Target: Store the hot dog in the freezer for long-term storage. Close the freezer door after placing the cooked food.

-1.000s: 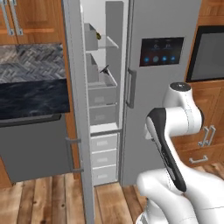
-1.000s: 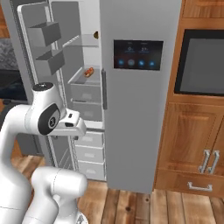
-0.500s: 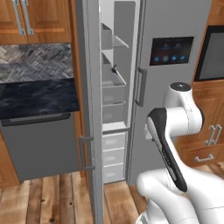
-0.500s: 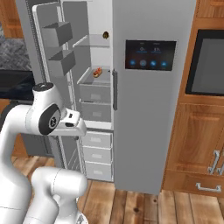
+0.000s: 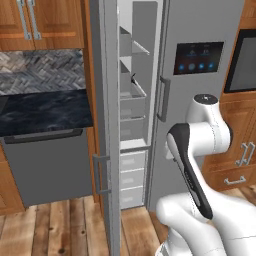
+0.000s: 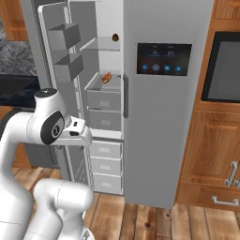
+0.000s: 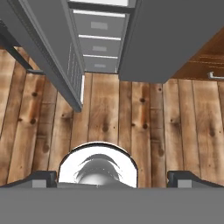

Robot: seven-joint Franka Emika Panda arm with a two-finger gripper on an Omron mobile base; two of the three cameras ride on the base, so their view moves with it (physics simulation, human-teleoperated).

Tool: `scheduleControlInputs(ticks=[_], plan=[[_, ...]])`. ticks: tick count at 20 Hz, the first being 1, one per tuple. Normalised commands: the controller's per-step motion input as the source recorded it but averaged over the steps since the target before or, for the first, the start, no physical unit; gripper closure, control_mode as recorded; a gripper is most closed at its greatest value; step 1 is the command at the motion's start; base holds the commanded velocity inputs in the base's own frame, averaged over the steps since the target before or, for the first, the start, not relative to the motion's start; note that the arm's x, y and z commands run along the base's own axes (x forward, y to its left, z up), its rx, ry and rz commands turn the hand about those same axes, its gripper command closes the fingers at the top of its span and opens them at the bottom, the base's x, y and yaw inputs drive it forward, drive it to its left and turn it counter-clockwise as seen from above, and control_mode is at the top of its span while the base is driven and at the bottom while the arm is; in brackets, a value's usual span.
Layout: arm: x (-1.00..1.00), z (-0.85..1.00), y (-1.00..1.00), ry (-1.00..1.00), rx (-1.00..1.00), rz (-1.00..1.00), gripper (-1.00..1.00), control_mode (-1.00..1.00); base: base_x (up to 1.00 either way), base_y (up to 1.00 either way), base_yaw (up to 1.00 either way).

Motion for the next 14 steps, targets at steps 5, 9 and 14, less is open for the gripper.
scheduleControlInputs(ticks=[5,9,14], plan=[[0.00,0.00,0.00,0.00,0.00,0.00,-1.00,1.00,0.00,0.00,0.00],[0.00,0.00,0.00,0.00,0.00,0.00,-1.00,1.00,0.00,0.00,0.00],[-0.04,0.00,0.04,-0.07,0.00,-0.04,-1.00,-1.00,-0.02,0.00,0.00]])
